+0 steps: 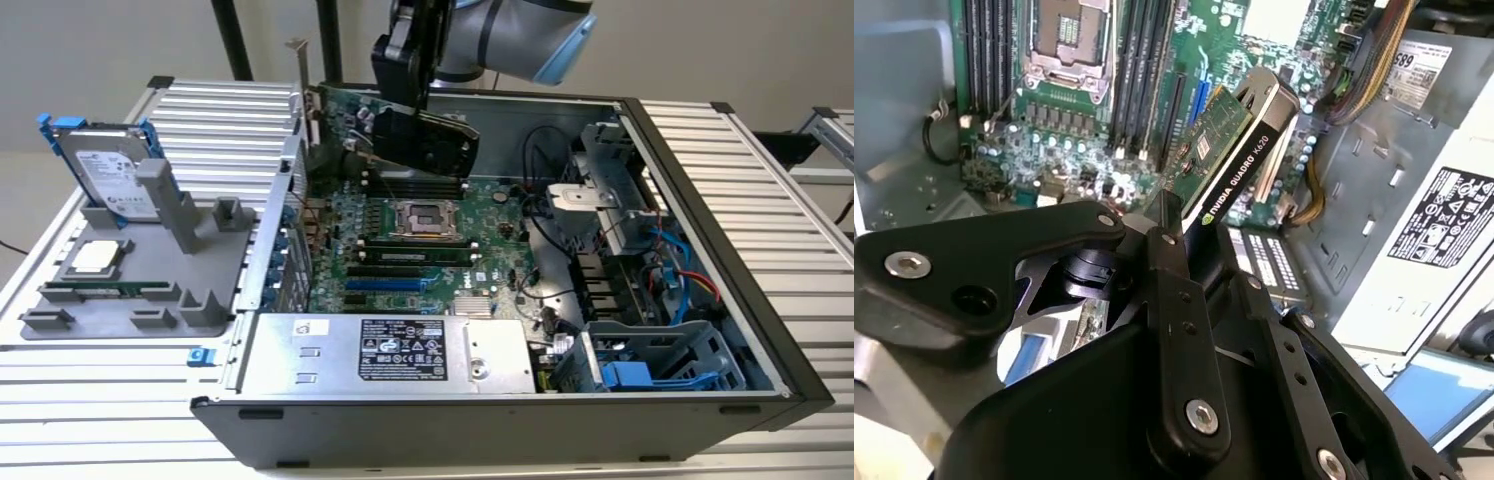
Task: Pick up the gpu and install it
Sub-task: 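Insert the gpu into the slot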
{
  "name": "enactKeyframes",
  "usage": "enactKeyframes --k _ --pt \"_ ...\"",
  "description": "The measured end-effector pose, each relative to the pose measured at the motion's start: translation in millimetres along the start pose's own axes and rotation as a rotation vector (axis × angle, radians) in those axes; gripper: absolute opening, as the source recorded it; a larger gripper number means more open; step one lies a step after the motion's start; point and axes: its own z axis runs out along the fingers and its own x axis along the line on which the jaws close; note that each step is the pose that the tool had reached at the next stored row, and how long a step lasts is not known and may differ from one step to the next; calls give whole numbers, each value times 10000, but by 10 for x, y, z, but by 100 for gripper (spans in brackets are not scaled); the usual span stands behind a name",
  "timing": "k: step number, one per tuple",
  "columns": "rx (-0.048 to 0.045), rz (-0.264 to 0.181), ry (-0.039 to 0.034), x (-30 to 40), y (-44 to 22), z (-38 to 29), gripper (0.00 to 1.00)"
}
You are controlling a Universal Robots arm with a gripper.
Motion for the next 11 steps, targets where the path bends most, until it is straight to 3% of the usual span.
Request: enactKeyframes --k 11 --pt "1 -581 23 0 0 0 0"
